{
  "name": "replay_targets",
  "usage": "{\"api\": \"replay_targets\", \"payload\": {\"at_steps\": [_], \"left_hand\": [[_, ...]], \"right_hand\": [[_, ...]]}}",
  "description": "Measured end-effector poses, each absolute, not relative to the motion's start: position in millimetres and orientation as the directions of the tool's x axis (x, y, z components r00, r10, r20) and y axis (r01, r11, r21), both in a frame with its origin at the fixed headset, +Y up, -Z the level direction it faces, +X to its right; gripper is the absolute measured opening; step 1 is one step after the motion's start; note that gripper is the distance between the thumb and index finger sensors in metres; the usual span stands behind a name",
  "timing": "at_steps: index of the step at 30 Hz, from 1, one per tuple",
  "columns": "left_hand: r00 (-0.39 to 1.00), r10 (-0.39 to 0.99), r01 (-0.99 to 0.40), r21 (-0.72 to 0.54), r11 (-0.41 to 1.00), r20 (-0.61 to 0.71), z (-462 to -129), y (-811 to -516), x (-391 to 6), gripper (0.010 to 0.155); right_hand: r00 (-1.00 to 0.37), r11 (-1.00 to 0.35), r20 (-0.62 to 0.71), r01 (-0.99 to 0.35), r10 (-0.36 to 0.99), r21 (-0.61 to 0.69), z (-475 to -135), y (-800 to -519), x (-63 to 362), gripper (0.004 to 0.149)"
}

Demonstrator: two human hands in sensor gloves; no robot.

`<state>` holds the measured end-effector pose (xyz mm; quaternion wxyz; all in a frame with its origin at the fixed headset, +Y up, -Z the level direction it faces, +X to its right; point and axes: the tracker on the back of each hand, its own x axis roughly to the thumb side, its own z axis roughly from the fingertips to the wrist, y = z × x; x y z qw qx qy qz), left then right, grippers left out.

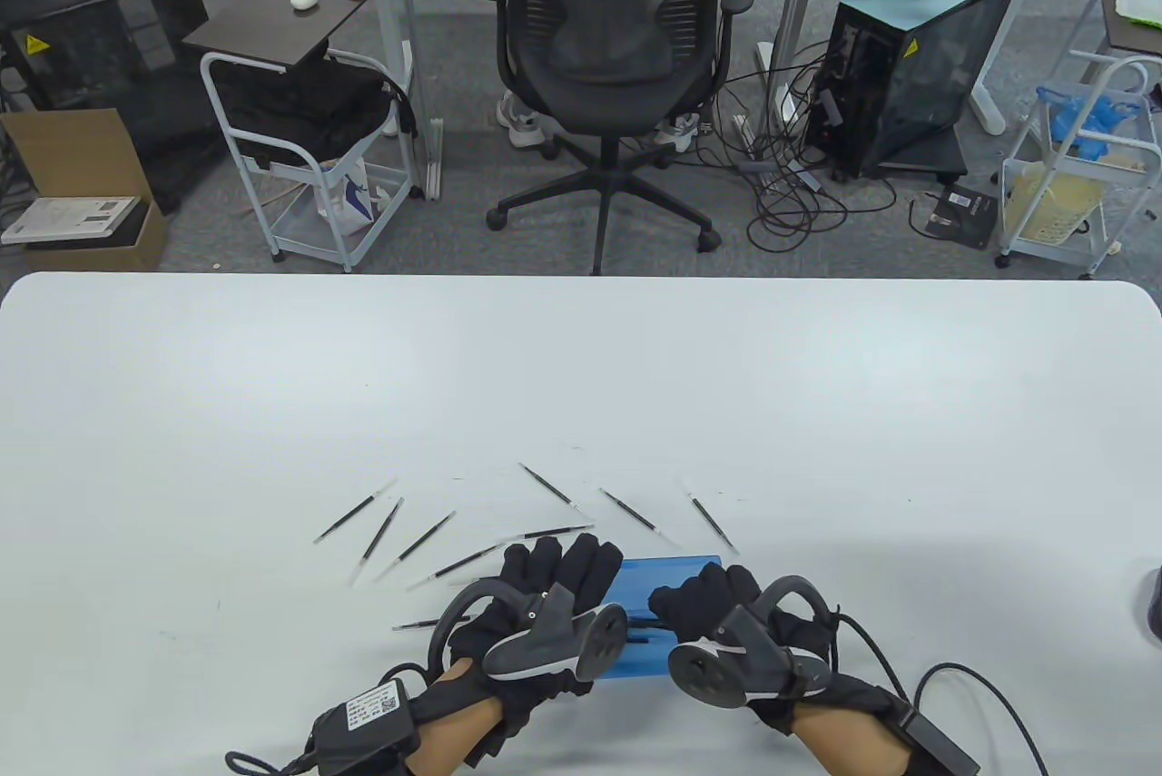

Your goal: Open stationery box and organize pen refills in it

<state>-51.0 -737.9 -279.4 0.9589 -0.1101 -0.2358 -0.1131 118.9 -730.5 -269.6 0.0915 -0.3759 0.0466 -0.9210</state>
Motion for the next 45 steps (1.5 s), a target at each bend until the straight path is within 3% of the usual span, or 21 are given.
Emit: {"api": "replay_targets", "payload": {"at_steps": [15,28,37,45], "left_hand": [[0.864,-0.167,0.268,-0.154,0.951,0.474,-279,-738,-51,0.124],[0.863,-0.171,0.273,-0.153,0.950,0.475,-279,-737,-50,0.124],[0.862,-0.172,0.274,-0.153,0.949,0.477,-279,-737,-50,0.124],[0.862,-0.172,0.274,-0.153,0.949,0.477,-279,-737,-50,0.124]], "right_hand": [[-0.691,-0.972,0.683,0.160,-0.237,-0.175,-269,-744,111,0.060],[-0.770,-0.976,0.629,-0.036,-0.110,-0.214,-269,-705,131,0.058],[-0.890,-0.978,0.454,-0.054,-0.044,-0.200,-302,-688,162,0.058],[-0.944,-0.999,0.330,-0.003,-0.014,-0.050,-352,-697,174,0.061]]}}
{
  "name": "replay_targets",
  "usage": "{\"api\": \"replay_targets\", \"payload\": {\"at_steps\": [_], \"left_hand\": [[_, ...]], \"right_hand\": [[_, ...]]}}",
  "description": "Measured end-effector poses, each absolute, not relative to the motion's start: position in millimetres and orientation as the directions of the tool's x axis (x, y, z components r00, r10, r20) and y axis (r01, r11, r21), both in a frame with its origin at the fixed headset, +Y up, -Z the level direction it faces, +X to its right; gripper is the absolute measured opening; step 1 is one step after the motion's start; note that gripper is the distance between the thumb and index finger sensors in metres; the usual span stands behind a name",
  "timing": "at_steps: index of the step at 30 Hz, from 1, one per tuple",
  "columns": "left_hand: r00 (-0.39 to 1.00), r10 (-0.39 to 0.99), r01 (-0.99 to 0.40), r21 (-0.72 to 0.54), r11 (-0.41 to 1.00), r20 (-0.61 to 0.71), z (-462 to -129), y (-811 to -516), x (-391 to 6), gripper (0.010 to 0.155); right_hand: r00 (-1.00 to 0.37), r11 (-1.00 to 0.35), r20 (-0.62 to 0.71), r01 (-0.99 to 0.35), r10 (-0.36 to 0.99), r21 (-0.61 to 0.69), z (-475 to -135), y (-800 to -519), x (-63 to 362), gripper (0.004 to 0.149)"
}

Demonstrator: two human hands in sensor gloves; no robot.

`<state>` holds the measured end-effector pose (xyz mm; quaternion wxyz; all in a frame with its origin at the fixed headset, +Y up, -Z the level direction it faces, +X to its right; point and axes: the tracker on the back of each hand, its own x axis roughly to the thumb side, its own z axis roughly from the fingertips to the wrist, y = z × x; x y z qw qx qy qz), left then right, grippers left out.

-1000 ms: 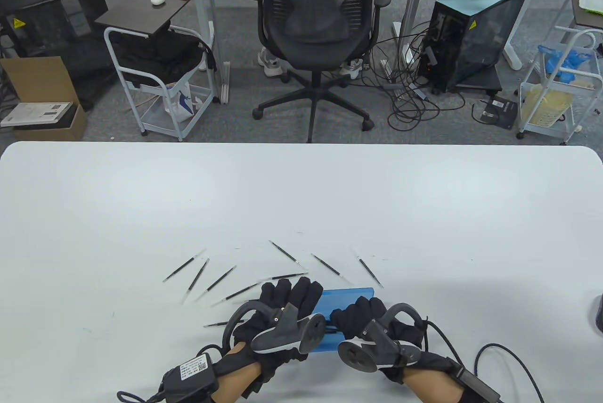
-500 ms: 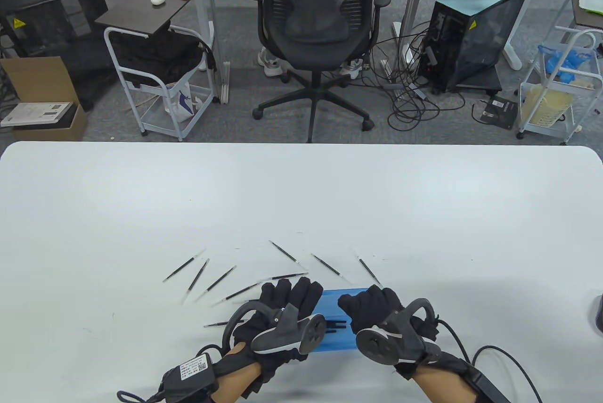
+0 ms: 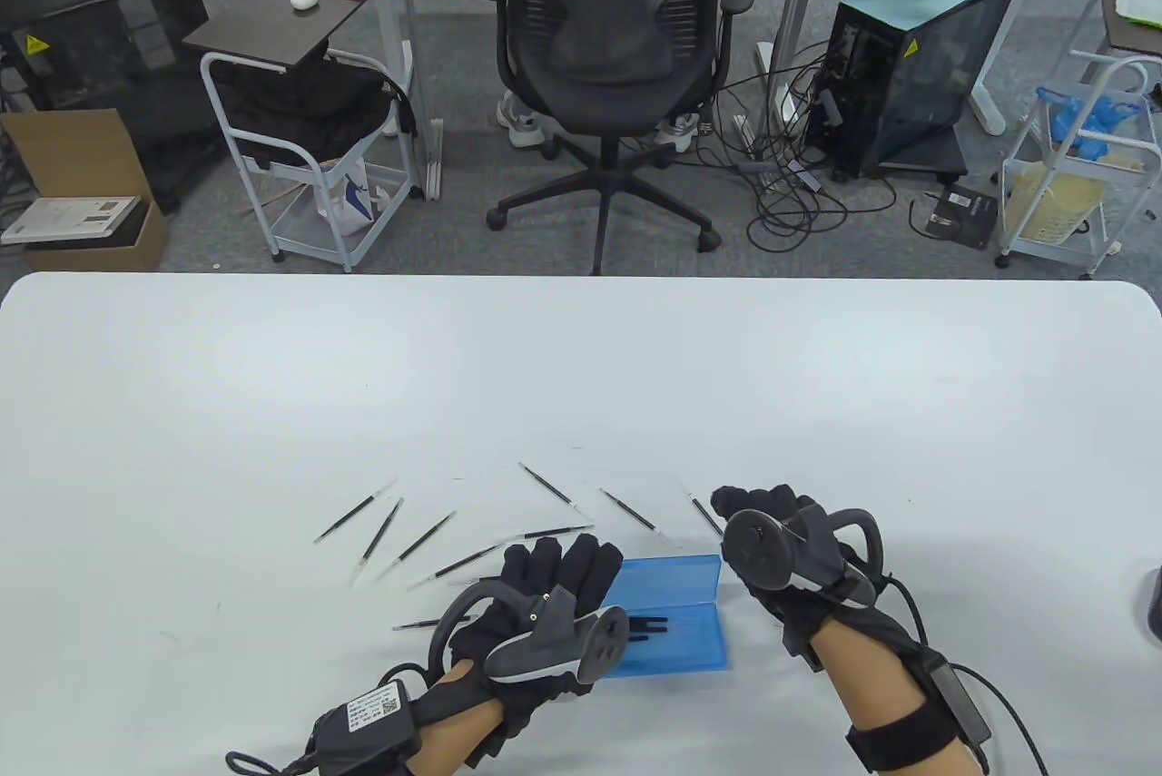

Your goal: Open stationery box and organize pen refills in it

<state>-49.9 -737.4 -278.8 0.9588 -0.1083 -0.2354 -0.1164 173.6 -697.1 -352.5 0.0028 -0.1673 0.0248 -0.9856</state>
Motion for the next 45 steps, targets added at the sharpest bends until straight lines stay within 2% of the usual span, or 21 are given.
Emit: {"api": "replay_targets", "payload": {"at_steps": [8,15,18,22,28,35,40,45], "left_hand": [[0.860,-0.178,0.279,-0.148,0.949,0.478,-278,-737,-50,0.124],[0.860,-0.177,0.279,-0.150,0.948,0.479,-278,-737,-50,0.124],[0.860,-0.176,0.278,-0.151,0.949,0.479,-278,-737,-50,0.124],[0.860,-0.175,0.277,-0.152,0.949,0.479,-278,-737,-50,0.124],[0.860,-0.176,0.278,-0.150,0.949,0.479,-278,-737,-50,0.124],[0.860,-0.177,0.278,-0.147,0.949,0.479,-278,-737,-50,0.124],[0.860,-0.176,0.276,-0.148,0.950,0.478,-278,-737,-50,0.124],[0.861,-0.173,0.274,-0.151,0.950,0.479,-278,-737,-50,0.124]], "right_hand": [[-0.960,-0.992,0.277,0.065,-0.033,0.107,-389,-724,163,0.064],[-0.948,-0.975,0.295,0.169,-0.120,0.147,-405,-745,150,0.063],[-0.952,-0.973,0.280,0.169,-0.120,0.155,-410,-750,150,0.062],[-0.954,-0.975,0.277,0.162,-0.116,0.149,-412,-751,150,0.060],[-0.937,-0.967,0.279,0.241,-0.210,0.083,-410,-753,142,0.056],[-0.929,-0.968,0.290,0.249,-0.230,0.031,-409,-755,142,0.058],[-0.930,-0.979,0.310,0.205,-0.195,-0.001,-405,-751,150,0.058],[-0.932,-0.993,0.347,0.079,-0.104,-0.086,-391,-722,163,0.059]]}}
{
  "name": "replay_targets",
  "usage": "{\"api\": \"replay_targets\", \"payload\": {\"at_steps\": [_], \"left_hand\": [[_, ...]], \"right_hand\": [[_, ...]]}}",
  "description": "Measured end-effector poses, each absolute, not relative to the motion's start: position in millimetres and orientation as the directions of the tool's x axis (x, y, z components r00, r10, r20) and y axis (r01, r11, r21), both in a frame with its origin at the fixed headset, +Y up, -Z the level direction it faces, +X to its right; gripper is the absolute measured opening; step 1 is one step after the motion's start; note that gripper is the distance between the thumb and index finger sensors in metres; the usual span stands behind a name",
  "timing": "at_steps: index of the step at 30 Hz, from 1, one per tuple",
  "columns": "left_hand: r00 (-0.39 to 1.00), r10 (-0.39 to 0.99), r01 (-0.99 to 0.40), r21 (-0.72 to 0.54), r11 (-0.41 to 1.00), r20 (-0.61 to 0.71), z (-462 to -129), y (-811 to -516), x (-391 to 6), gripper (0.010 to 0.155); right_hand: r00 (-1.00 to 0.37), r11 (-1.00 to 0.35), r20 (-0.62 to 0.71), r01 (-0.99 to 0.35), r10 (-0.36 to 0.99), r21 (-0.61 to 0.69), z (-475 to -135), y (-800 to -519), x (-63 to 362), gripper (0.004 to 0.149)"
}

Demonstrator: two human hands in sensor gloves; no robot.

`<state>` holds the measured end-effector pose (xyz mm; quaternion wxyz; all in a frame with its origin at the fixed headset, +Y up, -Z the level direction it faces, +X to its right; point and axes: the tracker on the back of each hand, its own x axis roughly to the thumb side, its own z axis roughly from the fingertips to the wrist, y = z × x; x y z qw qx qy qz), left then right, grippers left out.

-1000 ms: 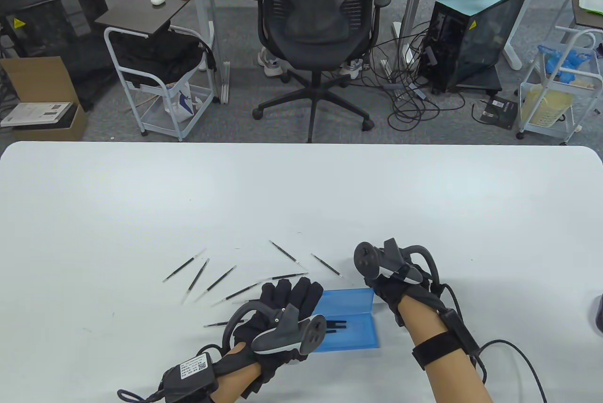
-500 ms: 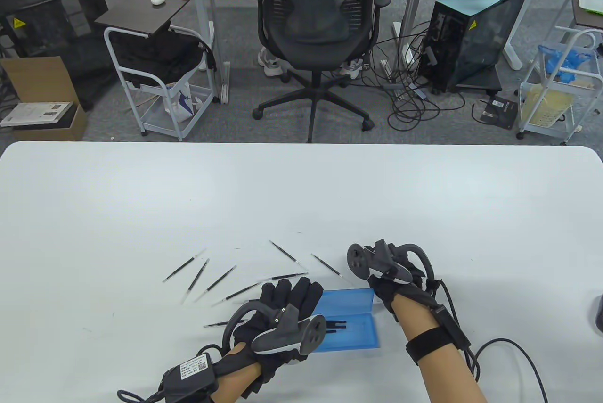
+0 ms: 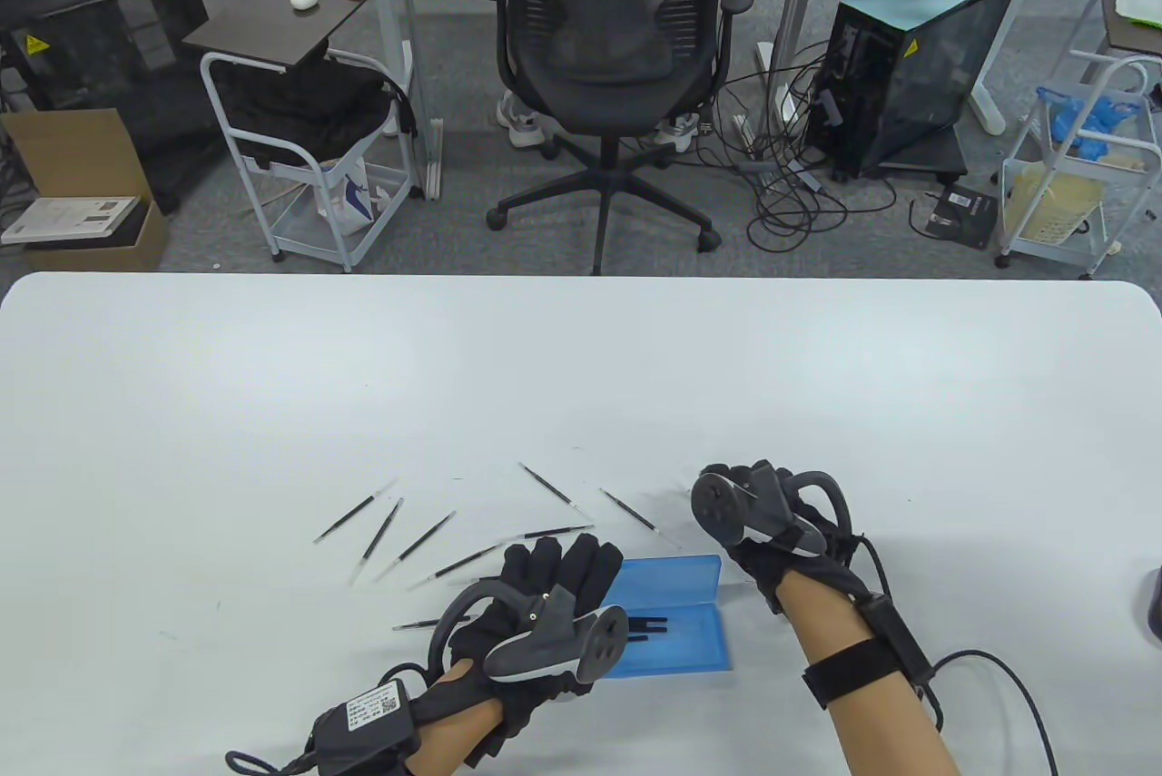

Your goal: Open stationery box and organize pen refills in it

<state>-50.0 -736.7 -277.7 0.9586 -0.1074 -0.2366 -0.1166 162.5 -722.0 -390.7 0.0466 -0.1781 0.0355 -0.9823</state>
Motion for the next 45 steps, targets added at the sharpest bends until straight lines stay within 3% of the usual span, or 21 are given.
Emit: {"api": "replay_targets", "payload": {"at_steps": [7,17,28,45], "left_hand": [[0.861,-0.172,0.274,-0.153,0.949,0.478,-278,-737,-50,0.124],[0.863,-0.169,0.270,-0.152,0.951,0.477,-279,-737,-50,0.124],[0.864,-0.164,0.264,-0.152,0.952,0.476,-279,-737,-50,0.124],[0.864,-0.171,0.269,-0.147,0.952,0.473,-279,-737,-50,0.124]], "right_hand": [[-0.860,-0.983,0.506,-0.034,-0.062,-0.179,-340,-687,165,0.059],[-0.727,-0.984,0.675,0.001,-0.123,-0.178,-276,-700,147,0.059],[-0.647,-0.972,0.726,0.186,-0.233,-0.146,-264,-747,115,0.058],[-0.676,-0.983,0.714,0.129,-0.184,-0.131,-267,-740,113,0.056]]}}
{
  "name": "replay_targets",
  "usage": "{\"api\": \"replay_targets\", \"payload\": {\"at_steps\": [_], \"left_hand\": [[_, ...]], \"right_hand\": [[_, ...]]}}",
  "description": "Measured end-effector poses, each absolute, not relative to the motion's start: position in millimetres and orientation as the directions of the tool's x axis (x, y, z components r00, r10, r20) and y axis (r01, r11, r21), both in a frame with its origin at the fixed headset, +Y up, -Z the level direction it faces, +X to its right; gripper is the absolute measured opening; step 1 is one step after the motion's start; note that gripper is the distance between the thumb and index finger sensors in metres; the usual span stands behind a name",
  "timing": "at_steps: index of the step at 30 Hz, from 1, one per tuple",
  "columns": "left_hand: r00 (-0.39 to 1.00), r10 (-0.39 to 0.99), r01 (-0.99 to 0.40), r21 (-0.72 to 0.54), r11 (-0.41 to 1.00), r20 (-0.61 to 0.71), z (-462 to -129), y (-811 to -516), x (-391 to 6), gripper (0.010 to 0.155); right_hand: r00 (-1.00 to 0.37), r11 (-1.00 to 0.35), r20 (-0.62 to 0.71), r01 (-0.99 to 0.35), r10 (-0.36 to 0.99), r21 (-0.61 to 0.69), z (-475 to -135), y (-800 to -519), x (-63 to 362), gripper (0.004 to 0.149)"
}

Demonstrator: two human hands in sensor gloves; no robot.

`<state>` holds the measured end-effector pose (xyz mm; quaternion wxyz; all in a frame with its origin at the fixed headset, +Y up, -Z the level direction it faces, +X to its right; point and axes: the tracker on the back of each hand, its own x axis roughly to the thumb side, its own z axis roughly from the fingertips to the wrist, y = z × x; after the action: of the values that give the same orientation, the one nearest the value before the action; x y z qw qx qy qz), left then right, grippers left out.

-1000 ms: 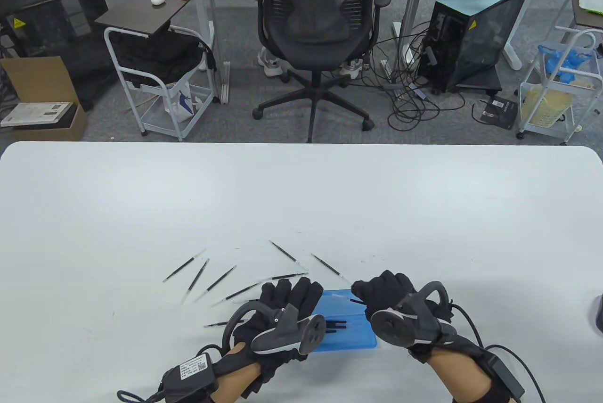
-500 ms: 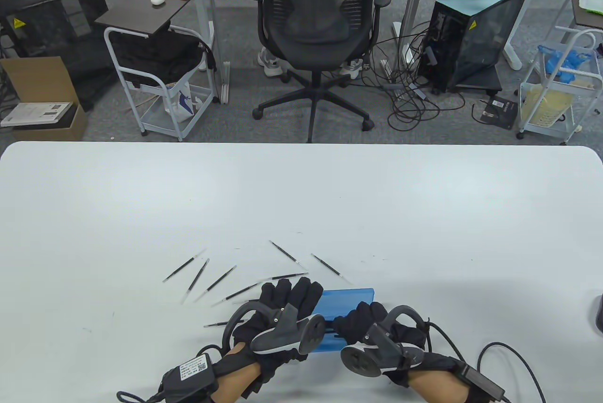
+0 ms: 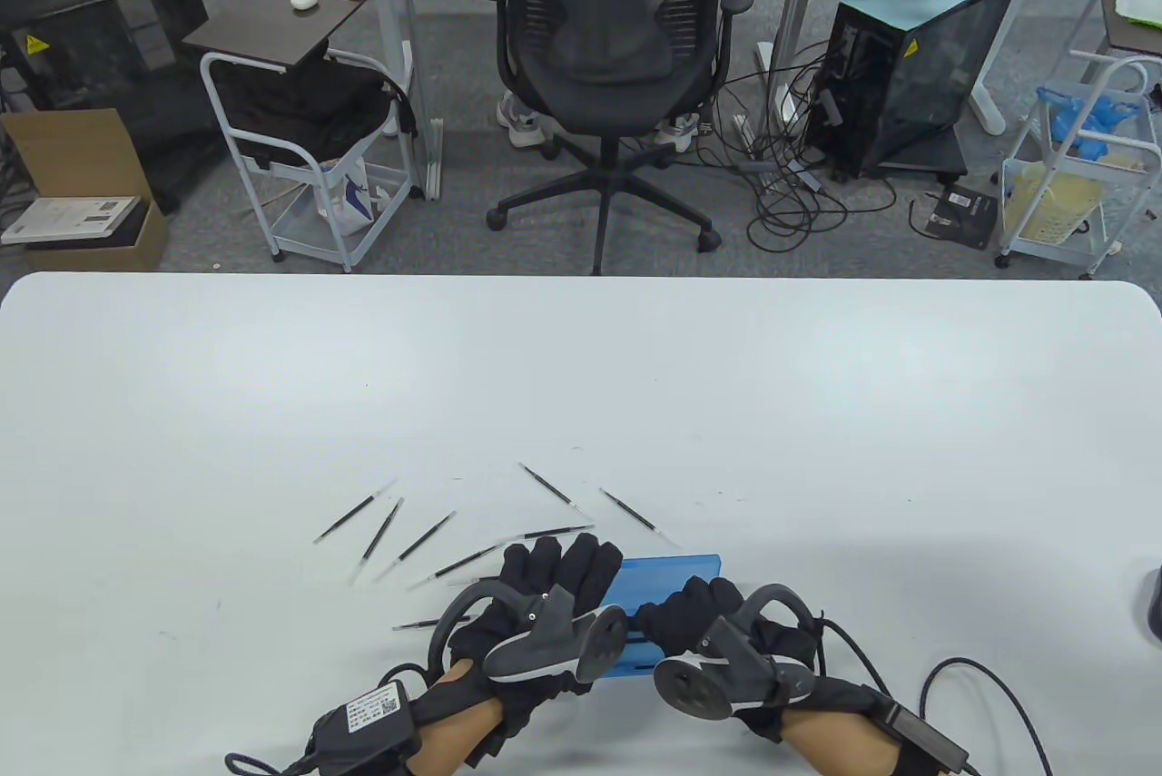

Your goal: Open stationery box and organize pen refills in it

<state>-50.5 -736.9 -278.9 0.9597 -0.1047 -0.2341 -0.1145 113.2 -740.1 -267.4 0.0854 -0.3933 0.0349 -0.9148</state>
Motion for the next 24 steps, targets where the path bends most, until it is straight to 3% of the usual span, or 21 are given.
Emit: {"api": "replay_targets", "payload": {"at_steps": [10,15,24], "left_hand": [[0.864,-0.175,0.272,-0.144,0.952,0.473,-279,-737,-50,0.125],[0.862,-0.183,0.277,-0.136,0.951,0.473,-278,-737,-50,0.124],[0.857,-0.201,0.289,-0.118,0.950,0.474,-277,-737,-48,0.125]], "right_hand": [[-0.760,-0.985,0.645,-0.042,-0.078,-0.169,-282,-689,134,0.056],[-0.789,-0.976,0.599,0.006,-0.138,-0.216,-310,-670,137,0.057],[-0.782,-0.995,0.614,0.074,-0.103,-0.072,-380,-684,119,0.066]]}}
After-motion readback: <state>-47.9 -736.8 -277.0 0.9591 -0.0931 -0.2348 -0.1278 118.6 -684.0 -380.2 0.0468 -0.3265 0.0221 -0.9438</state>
